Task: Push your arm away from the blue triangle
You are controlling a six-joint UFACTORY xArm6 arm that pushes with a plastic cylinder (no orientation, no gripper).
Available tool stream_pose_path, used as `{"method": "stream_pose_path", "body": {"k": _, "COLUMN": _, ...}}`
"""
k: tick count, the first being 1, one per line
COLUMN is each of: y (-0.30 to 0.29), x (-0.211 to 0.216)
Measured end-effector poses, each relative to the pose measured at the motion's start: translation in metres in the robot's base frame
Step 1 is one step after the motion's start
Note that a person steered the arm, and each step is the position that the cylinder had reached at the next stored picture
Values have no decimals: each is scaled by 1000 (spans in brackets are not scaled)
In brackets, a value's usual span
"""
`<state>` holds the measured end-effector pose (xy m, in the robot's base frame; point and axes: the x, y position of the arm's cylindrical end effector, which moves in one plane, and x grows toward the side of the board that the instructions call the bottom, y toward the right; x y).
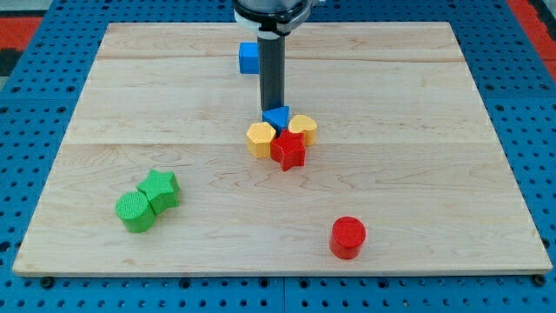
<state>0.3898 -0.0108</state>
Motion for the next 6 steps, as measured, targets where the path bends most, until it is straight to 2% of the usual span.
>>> {"method": "stream_pose_path", "body": {"k": 1, "y": 0, "x": -3}}
{"method": "stream_pose_path", "body": {"k": 3, "y": 62, "x": -71}}
{"method": "stream_pose_path", "body": {"k": 4, "y": 49, "x": -142}}
{"method": "stream_pose_path", "body": {"k": 5, "y": -11, "x": -148}}
{"method": "stream_pose_path", "body": {"k": 6, "y": -61, "x": -121}}
